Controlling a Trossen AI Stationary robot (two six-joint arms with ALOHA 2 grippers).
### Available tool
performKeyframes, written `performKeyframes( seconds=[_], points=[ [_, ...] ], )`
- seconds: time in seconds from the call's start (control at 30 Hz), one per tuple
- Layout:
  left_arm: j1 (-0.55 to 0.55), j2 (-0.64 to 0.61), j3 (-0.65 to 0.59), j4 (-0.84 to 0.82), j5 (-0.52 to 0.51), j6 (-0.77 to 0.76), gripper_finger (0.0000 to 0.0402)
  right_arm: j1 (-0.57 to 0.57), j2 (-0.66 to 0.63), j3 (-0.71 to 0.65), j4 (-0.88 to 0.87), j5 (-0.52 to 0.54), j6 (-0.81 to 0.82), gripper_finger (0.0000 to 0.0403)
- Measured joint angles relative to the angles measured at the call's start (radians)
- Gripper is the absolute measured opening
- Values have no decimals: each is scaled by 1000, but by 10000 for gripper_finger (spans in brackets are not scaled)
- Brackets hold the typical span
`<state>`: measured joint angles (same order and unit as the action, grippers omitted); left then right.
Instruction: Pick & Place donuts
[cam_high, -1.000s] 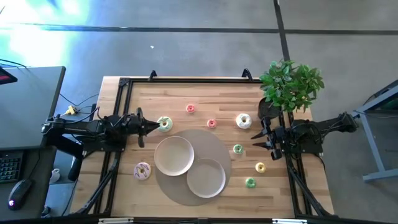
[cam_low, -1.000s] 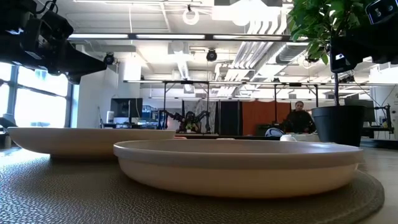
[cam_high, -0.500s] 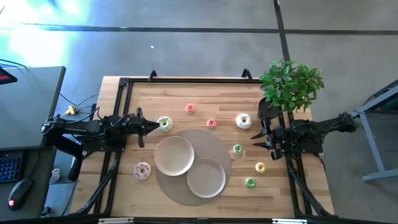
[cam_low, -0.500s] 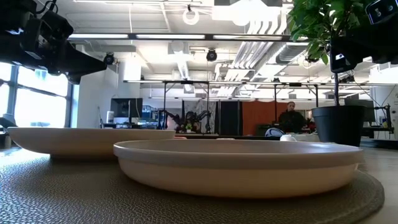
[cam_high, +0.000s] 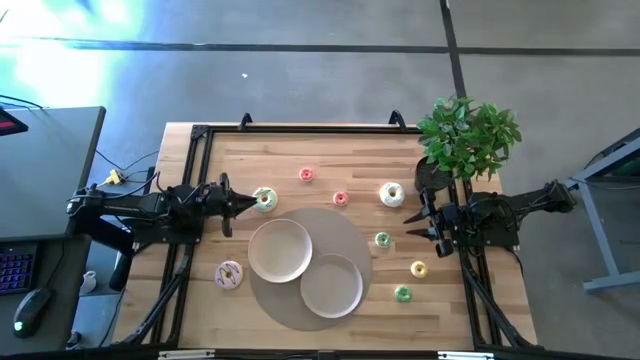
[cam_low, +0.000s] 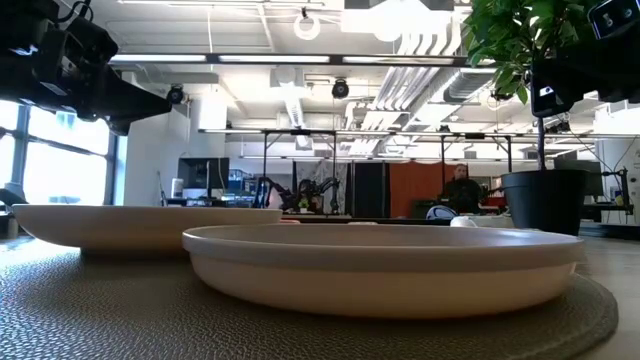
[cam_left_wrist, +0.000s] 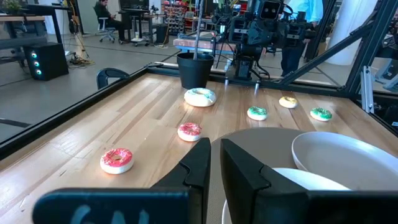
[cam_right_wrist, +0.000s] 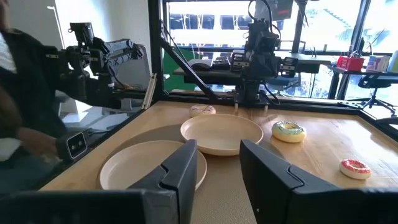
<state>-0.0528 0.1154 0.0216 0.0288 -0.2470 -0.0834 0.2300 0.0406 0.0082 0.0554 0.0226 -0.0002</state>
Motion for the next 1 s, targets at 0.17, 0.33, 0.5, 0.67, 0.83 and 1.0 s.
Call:
performKeyframes(
  seconds=[0.17,0.33,0.5,0.67,0.83,1.0],
  points=[
    [0,0,0,0,0,0,34,0,0,0,0,0,0,119],
    [0,0,0,0,0,0,34,0,0,0,0,0,0,119],
    [0,0,0,0,0,0,34,0,0,0,0,0,0,119],
    [0,0,0,0,0,0,34,0,0,0,0,0,0,119],
    [0,0,0,0,0,0,34,0,0,0,0,0,-6,119],
    [0,0,0,0,0,0,34,0,0,0,1,0,-81,119]
  ],
)
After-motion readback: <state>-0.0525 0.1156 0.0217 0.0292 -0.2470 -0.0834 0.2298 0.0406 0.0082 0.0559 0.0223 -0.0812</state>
